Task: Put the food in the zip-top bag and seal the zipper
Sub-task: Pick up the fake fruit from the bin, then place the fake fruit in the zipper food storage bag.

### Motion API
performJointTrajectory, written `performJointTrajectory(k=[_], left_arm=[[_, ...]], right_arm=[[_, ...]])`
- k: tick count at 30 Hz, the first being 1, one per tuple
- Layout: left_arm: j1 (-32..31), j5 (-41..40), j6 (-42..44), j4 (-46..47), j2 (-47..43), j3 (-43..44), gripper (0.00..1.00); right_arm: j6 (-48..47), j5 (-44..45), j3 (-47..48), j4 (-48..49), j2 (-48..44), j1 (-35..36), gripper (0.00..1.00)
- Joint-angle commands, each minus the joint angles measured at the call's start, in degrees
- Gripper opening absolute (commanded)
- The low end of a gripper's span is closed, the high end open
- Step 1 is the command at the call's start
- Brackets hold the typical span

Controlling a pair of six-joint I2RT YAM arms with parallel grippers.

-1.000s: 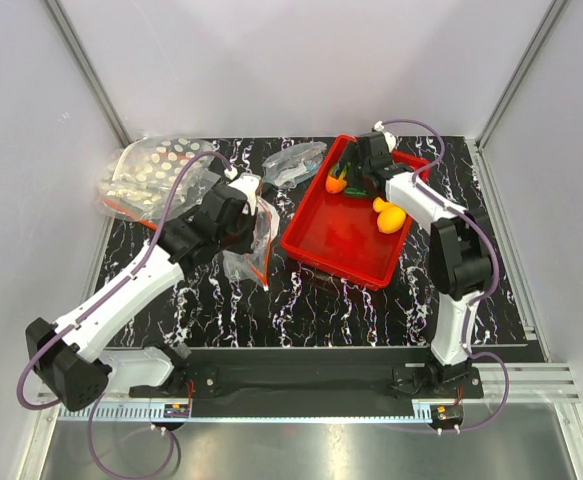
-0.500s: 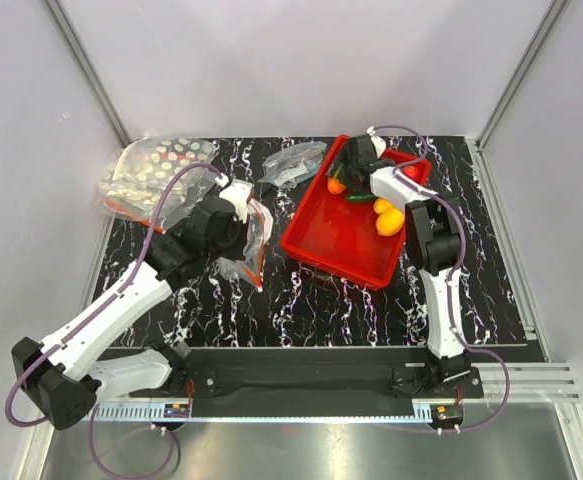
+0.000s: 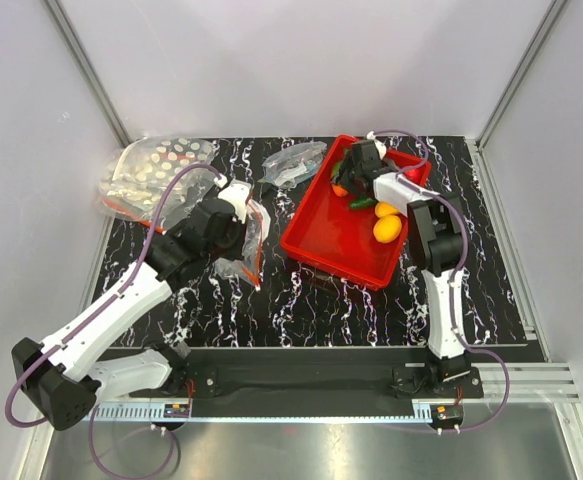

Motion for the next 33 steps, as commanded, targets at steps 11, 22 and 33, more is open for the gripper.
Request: performJointTrajectory(k=[11,22,33], left_arm=[[0.6,2.0,-0.5,-0.9,4.8,2.1,0.00],[0.9,4.2,-0.7,-1.8,7.2,2.9,0.00],[2.2,6.6,-0.8,-1.7,8.0,3.2,0.00]], right_arm=[[-12.8,-25.4,-26.6,7.8,-32.2,6.8,0.20],[-18.4,-30.1,-40.5,6.6,-51.5,23.3,0.21],[-18.9,-28.9,-41.2,5.2,-51.2,30.3,0.20]])
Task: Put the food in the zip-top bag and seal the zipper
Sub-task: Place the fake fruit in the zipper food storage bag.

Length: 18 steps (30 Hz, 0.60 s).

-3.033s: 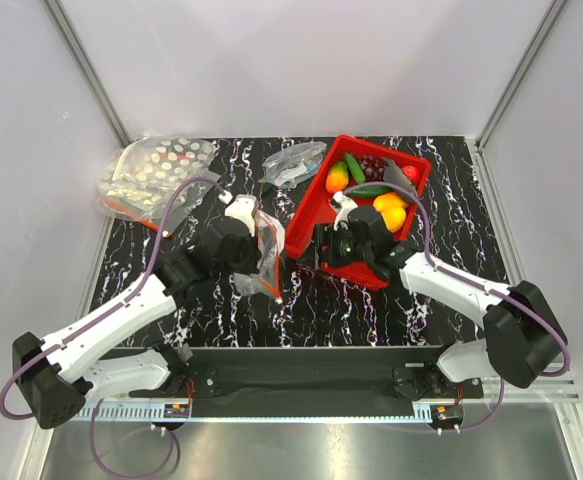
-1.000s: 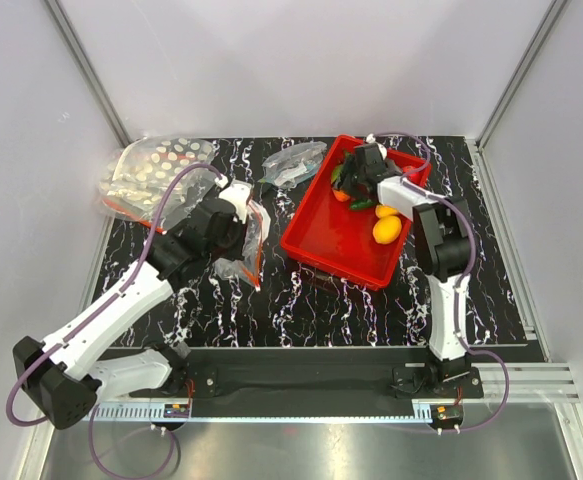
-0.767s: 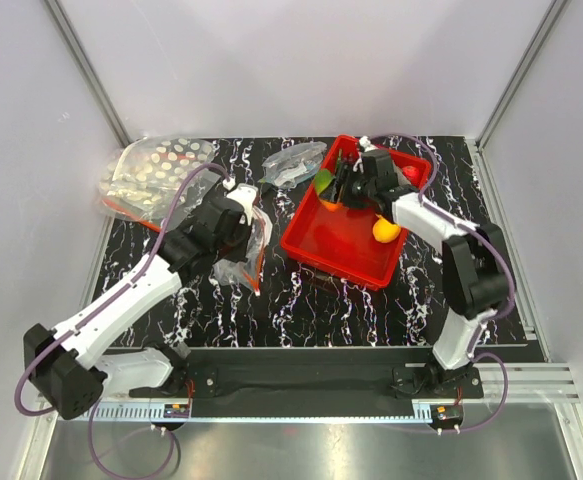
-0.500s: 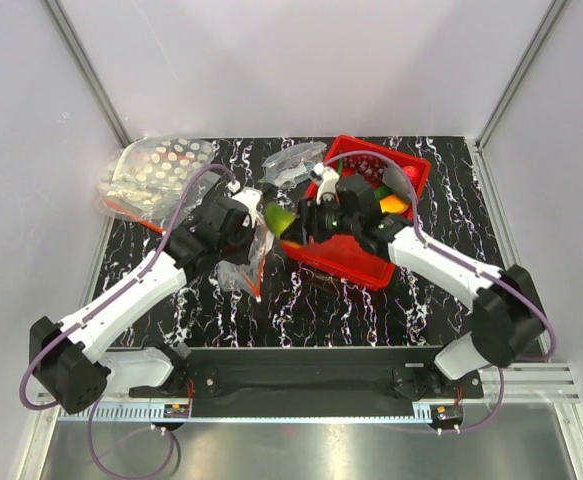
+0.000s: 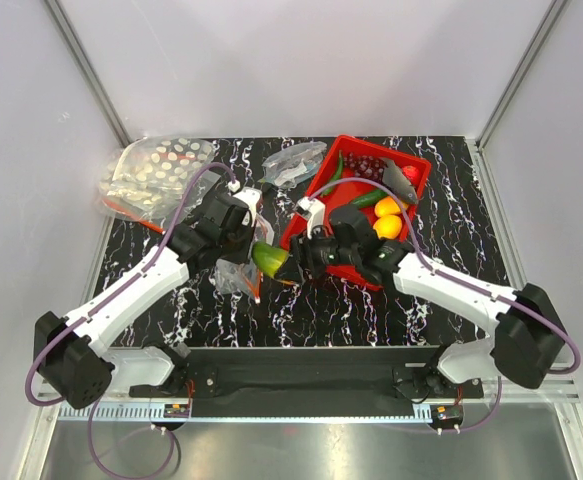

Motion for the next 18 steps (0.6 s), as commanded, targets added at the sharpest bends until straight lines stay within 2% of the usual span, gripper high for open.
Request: performJointTrajectory(k=[1,7,13,16,18], left_arm=[[0.4,2.2,-0.1,1.6,0.0,2.4,0.00],[0.5,2.4,0.2,1.3,0.0,2.6,0.00],[0.6,6.5,0.6,2.7,-1.3,1.8,0.00],[0.6,7.5,1.1,2.4,-1.0,1.8,0.00],[0.5,10.9,1.5,2.6,-1.0,1.6,0.00]], right_arm=[[-1.0,-0.1,2.4,0.3,2.3,1.9,0.20],[1.6,6.7,7.2,-3.3,9.8,2.8,0.19],[5.1,13.2,10.6,-4.9,14.6,2.8,0.18],[6.5,14.0,10.9,-3.2,15.5,2.8,0.18],[7.3,13.1,10.9,-0.2,15.7,2.9,0.19]])
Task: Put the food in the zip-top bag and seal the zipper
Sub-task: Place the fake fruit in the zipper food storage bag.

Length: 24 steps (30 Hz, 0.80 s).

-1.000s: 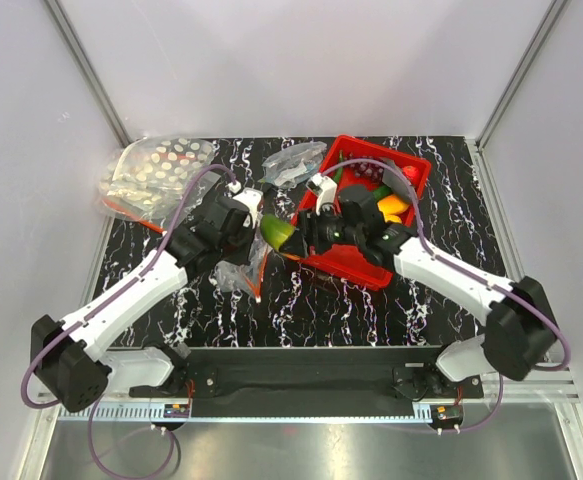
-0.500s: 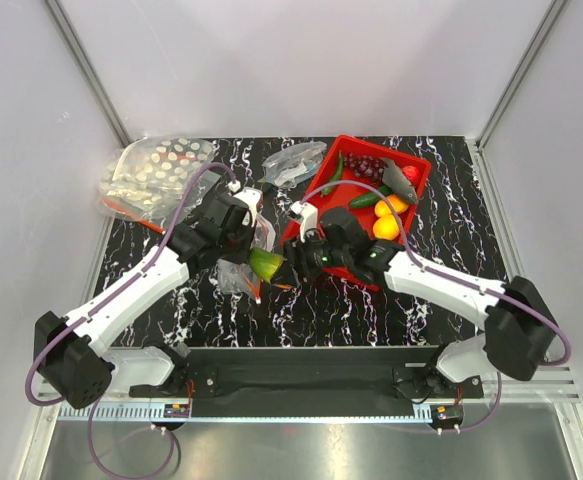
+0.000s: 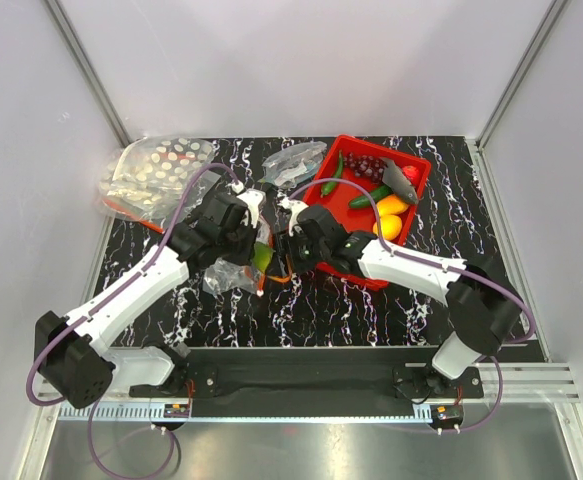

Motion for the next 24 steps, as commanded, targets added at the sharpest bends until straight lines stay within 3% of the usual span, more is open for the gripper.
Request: performJointTrajectory(k=[1,9,19,22,24], left_arm=[[0.0,7.6,1.4,2.9,-1.2,1.2,0.00],[0.1,26.3,-0.1,7.6,-2.4,-0.2,0.00],[3.2,53.2,-7.4,20.9,-4.3,-3.3,0.00],[3.3,53.9,-7.4,21.1,-3.8,-3.0,0.00],[3.4,50.8,-5.4,18.1,-3.6,-2.4,0.00]], right_arm=[[3.7,1.9,2.6,7.1,0.3,0.2,0.19],[6.5,-0.3,-2.3,18.6,-4.3,0.2,0.19],[4.6,-1.0,-9.0,22.7,-8.3,0.2,0.26],[4.5,-0.6,-10.3,23.0,-9.8,0.1,0.55],[4.6,1.4,-11.2,22.0,-11.8,0.2,0.68]])
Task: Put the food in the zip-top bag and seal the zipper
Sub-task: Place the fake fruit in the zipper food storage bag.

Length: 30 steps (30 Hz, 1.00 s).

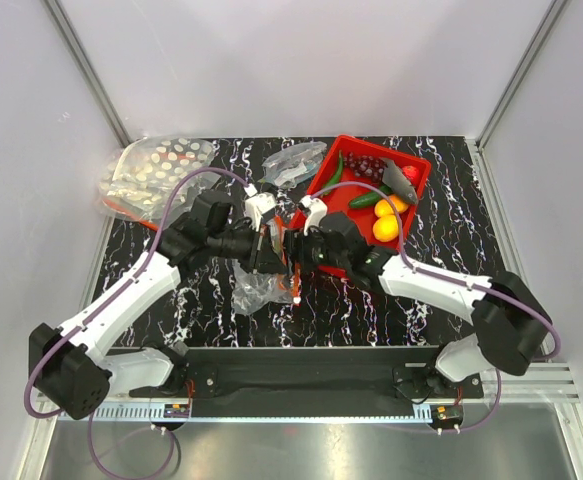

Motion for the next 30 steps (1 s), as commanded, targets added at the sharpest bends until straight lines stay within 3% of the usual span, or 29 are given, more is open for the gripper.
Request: performJointTrajectory(k=[1,6,14,21,25,30], left_arm=[[-0.4,5.4,-0.3,5.9,-0.3,1.5,0.00],[0.3,-3.3,0.7,2.2,0.5,1.9,0.00],[3.0,-1.1,-0.2,2.7,1.3,1.7,0.00],[3.2,-2.3,0.0,2.1,1.4,1.8,0.00],[3.2,-2.6,0.0,2.1,1.1,2.0,0.00],[3.4,-3.4,0.4,1.3,0.9,2.9,0.00]], right_arm=[[-0.3,1.6,-0.5,4.5,-4.0,0.7,0.69],[-2.0,6.7,-0.8,-1.5,-8.9,0.7,0.75],[-2.9,10.6,-2.7,-6.3,-14.7,0.7,0.77],[-1.2,19.8,-3.2,-11.8,-16.9,0.8,0.63],[-0.4,20.3,-0.3,-15.9,-11.5,0.8,0.59],[2.2,19.1,1.7,-17.0,-6.1,0.8,0.46]])
